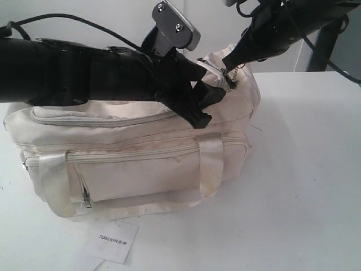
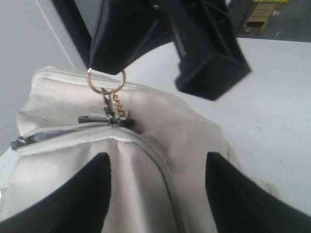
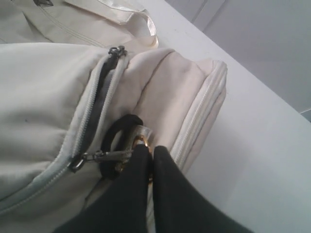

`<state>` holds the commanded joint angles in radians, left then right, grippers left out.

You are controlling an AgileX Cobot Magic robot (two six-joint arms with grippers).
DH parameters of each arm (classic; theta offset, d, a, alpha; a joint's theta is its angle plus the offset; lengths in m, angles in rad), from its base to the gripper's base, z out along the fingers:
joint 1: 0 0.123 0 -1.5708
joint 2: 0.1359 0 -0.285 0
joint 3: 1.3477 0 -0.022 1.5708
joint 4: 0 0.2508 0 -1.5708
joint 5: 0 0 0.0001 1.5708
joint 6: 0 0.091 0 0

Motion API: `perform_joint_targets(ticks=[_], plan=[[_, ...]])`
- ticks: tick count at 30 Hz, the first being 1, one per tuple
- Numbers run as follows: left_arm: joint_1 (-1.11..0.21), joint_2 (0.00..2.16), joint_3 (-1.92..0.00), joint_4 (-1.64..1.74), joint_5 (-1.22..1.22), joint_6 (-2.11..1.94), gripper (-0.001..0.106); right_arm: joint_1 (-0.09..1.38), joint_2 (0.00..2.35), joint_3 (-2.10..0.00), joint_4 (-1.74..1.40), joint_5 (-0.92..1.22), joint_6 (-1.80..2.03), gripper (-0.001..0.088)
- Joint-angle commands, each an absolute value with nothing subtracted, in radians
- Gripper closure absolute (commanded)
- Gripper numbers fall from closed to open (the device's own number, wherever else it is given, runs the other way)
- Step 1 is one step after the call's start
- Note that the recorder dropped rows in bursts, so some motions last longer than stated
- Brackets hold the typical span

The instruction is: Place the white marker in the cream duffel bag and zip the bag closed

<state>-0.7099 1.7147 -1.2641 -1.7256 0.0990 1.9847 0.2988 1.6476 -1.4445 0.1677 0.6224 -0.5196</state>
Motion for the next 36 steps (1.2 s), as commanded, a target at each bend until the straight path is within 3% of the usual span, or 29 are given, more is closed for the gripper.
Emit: perform_joint_targets(ticks=[8,10,15,16,36], plan=[[-0.710,1.785,-1.283,-1.726,0.019,1.985,0.046,0.299,1.648,-1.445,0.168,0.605,-0.520,0.0868],[-0.710,1.793,-1.283,-1.726,0.019,1.985,0.057,0.299,1.648,-1.445,0.168,0.605,-0.520,0.0868],[-0.710,1.793,-1.283,-1.726,0.031,1.985,0.102,0.299,1.648,-1.445,0.180,0.600,-0.520,0.0868],[-0.710,1.791,-1.283,-1.726,0.050,1.985,0.105,0.299,1.648,-1.445,0.187,0.593,-0.520,0.0868],[-0.710,1.756,-1.283,-1.726,0.113,1.939,0.105,0.299,1.678,-1.445,0.193,0.354,-0.485,0.0868]])
